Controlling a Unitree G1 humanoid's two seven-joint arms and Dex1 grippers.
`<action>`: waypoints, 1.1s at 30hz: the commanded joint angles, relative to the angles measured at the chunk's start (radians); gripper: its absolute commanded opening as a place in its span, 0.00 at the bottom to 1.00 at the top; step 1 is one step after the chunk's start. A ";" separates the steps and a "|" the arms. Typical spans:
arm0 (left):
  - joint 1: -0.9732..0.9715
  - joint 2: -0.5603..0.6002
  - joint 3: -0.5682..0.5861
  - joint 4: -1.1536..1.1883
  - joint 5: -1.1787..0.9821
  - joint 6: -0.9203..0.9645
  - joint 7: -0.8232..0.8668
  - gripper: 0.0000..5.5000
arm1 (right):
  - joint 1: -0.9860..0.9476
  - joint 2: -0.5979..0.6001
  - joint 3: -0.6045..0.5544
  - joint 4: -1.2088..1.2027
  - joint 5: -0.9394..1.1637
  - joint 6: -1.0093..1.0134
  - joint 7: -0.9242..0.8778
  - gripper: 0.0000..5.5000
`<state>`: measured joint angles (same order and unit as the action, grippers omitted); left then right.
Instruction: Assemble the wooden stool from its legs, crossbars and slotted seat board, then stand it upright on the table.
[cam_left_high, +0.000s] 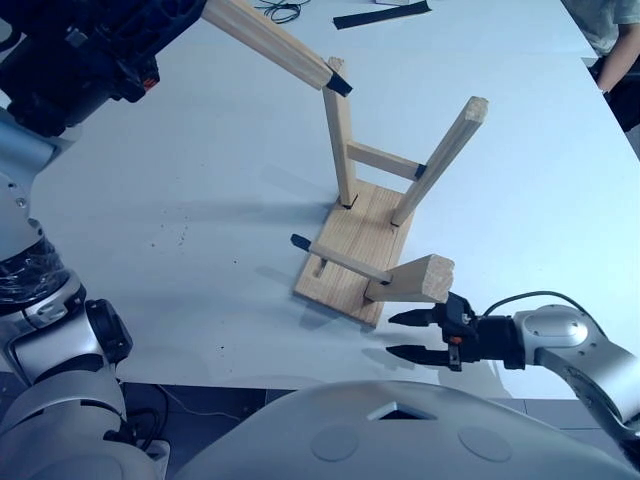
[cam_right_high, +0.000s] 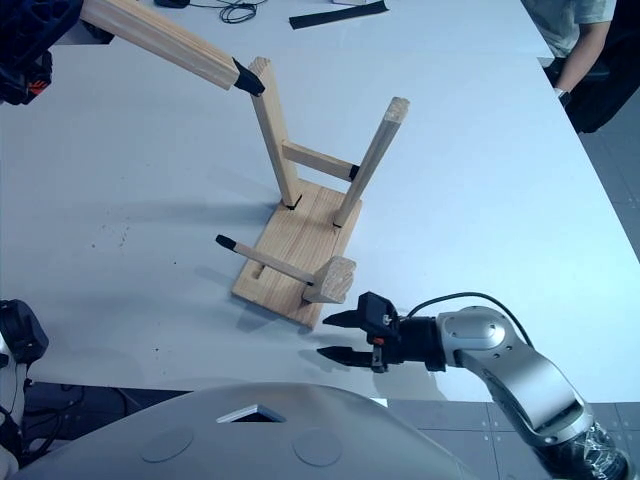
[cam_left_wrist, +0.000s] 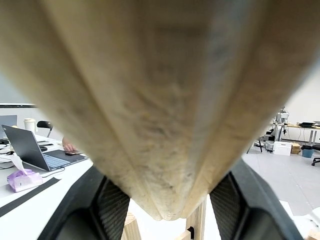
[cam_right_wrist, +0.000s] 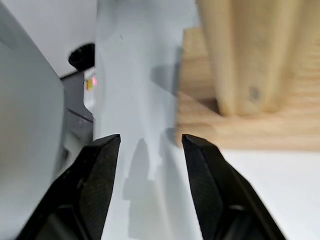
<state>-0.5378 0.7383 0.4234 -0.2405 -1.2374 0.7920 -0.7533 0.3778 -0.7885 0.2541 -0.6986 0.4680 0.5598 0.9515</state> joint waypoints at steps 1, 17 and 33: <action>-0.019 0.026 -0.004 0.020 0.004 0.013 -0.029 0.37 | -0.012 0.045 0.043 -0.026 0.016 0.041 -0.057 0.41; -0.012 0.038 0.007 0.034 0.008 0.026 -0.042 0.37 | -0.046 0.201 0.014 0.078 -0.053 0.014 -0.275 0.41; 0.341 0.181 0.088 -0.179 0.025 0.088 -0.247 0.37 | 0.012 0.103 -0.188 0.022 0.040 0.021 -0.196 0.41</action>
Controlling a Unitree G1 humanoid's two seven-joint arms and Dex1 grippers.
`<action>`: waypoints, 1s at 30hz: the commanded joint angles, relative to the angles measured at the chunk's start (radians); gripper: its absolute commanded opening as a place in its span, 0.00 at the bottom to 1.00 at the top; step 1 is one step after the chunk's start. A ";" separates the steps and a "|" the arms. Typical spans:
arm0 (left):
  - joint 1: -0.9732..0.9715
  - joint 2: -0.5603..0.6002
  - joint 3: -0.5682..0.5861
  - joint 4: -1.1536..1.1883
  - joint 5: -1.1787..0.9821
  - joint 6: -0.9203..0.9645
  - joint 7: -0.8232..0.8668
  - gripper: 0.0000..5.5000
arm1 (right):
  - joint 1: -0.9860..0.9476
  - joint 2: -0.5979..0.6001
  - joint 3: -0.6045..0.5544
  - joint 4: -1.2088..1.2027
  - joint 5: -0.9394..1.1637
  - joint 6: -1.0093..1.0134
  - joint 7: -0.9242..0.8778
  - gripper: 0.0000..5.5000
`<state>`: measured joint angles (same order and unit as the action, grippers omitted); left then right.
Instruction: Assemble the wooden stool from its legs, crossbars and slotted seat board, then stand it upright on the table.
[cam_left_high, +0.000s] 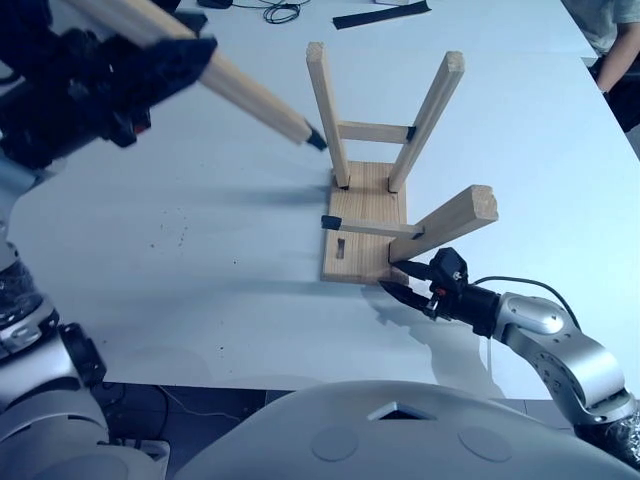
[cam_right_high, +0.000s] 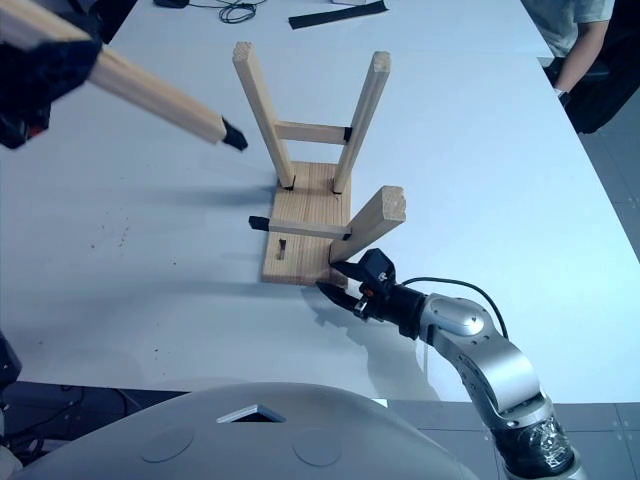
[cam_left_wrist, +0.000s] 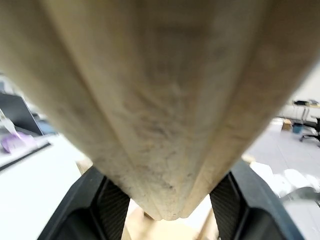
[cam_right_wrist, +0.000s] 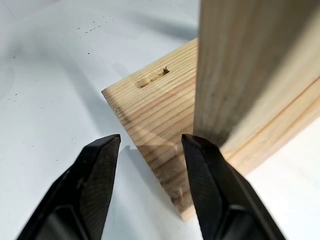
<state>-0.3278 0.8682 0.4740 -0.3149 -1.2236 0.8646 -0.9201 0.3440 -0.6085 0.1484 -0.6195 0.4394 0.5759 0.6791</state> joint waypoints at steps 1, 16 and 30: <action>0.164 0.055 0.044 -0.121 0.029 0.003 -0.101 0.37 | 0.057 -0.099 -0.116 -0.061 0.089 0.006 0.100 0.41; 0.380 -0.015 -0.139 -0.226 0.401 -0.362 -0.266 0.37 | 0.042 -0.261 -0.316 0.032 0.120 -0.024 0.290 0.41; 0.385 -0.123 -0.339 -0.099 0.676 -0.755 -0.335 0.37 | 0.019 -0.299 -0.343 0.089 0.099 -0.056 0.357 0.41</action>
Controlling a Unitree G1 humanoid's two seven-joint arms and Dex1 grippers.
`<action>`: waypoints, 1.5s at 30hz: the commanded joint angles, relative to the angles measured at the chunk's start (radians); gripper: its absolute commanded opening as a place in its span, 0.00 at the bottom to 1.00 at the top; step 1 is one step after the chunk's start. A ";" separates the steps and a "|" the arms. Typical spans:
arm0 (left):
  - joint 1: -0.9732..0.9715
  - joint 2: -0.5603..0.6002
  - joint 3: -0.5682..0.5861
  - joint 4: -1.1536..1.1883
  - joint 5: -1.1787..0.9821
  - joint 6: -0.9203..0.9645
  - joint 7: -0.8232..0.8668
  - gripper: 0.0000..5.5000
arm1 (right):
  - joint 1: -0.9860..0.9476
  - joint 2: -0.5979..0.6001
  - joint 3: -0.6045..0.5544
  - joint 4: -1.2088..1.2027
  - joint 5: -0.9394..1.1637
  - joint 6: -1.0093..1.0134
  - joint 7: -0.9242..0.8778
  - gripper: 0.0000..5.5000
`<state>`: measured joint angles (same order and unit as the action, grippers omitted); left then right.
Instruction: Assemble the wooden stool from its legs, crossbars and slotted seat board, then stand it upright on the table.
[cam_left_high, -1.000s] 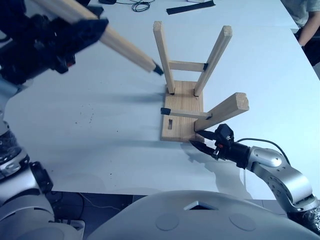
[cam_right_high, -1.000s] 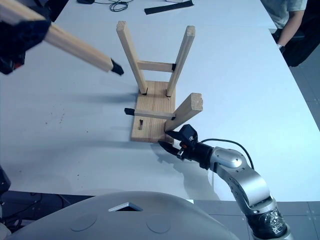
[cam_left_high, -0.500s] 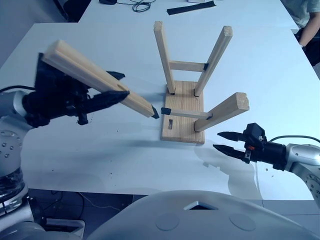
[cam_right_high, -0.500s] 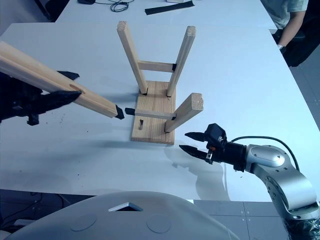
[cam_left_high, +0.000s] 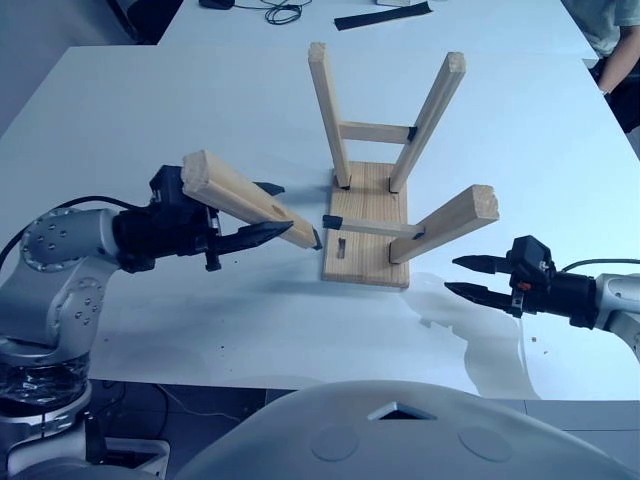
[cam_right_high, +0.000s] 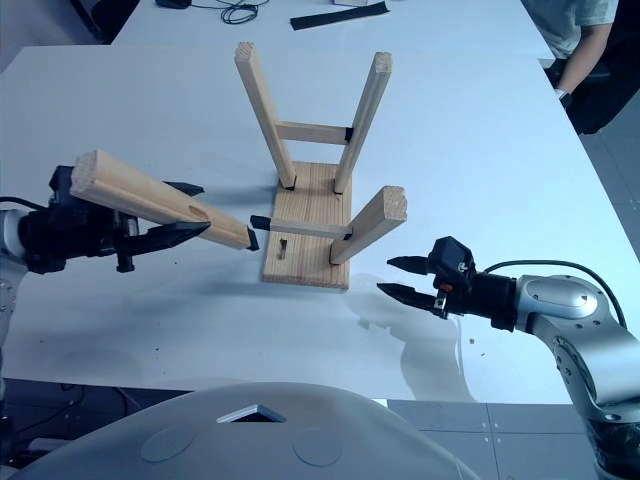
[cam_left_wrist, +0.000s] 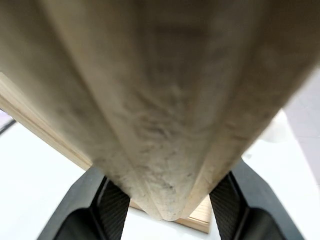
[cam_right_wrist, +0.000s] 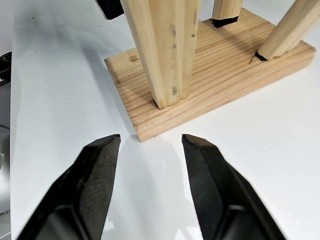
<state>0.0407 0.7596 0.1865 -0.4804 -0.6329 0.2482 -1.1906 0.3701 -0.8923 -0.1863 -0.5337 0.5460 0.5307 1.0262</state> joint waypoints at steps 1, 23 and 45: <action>0.019 -0.022 -0.065 0.086 0.103 -0.178 -0.078 0.37 | -0.008 -0.017 -0.007 0.004 -0.009 -0.012 0.011 0.41; -0.080 -0.079 -0.122 0.170 0.082 -0.206 -0.038 0.37 | -0.044 -0.028 0.036 0.043 -0.047 -0.030 0.039 0.41; -0.057 -0.077 -0.209 0.237 0.127 -0.261 -0.099 0.37 | -0.033 -0.012 0.071 0.022 -0.067 -0.038 0.008 0.41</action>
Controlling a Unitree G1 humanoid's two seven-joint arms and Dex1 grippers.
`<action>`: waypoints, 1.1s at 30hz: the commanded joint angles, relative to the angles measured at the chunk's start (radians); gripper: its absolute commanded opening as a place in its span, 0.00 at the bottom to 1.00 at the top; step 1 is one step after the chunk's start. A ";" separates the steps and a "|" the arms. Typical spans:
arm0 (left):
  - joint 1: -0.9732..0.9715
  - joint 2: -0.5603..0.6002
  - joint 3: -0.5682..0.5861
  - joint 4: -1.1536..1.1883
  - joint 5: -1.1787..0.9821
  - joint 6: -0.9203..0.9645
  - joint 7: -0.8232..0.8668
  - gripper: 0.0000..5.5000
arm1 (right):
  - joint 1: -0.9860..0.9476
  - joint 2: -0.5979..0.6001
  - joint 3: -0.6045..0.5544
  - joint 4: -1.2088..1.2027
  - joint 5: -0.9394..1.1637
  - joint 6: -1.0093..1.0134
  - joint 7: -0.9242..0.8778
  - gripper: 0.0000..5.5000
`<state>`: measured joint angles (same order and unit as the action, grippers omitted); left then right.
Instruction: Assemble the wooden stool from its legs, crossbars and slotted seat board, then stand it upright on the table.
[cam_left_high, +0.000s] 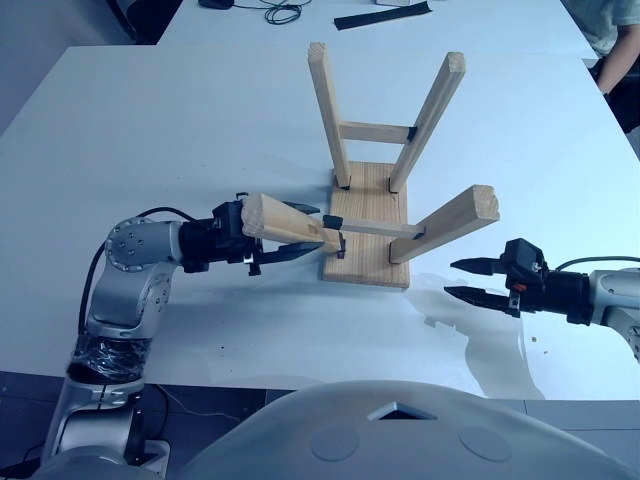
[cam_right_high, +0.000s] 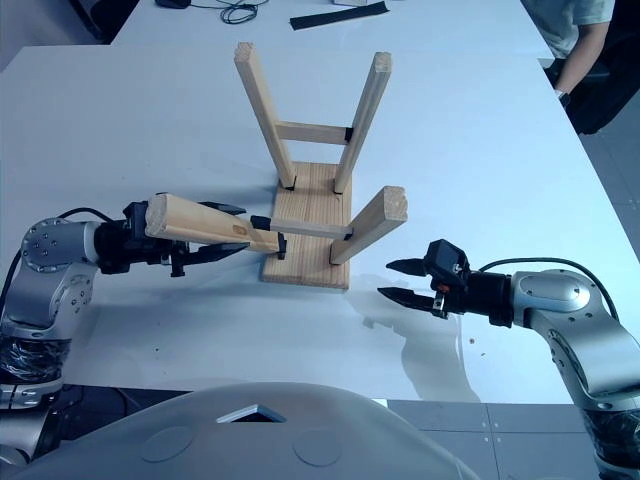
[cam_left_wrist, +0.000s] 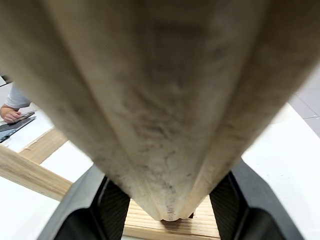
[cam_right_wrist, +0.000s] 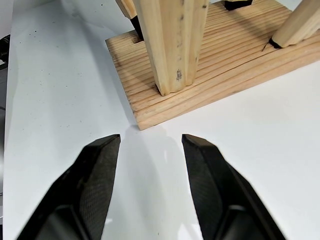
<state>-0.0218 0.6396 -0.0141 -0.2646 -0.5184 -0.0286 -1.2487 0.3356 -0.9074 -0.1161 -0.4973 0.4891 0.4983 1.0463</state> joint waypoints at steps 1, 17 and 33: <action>0.009 0.052 -0.013 0.024 0.012 0.018 -0.051 0.37 | 0.002 0.005 0.002 -0.016 -0.010 -0.005 -0.015 0.41; -0.075 0.171 -0.072 0.150 0.012 0.059 -0.180 0.37 | 0.038 0.021 0.013 -0.053 -0.016 -0.005 -0.058 0.41; -0.164 0.176 -0.165 0.194 0.020 0.184 -0.196 0.37 | 0.016 0.038 0.060 -0.058 -0.041 -0.025 -0.084 0.41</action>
<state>-0.2477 0.7914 -0.1114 -0.0833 -0.6051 0.1308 -1.4351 0.3698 -0.8637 -0.0563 -0.5484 0.4550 0.4760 0.9642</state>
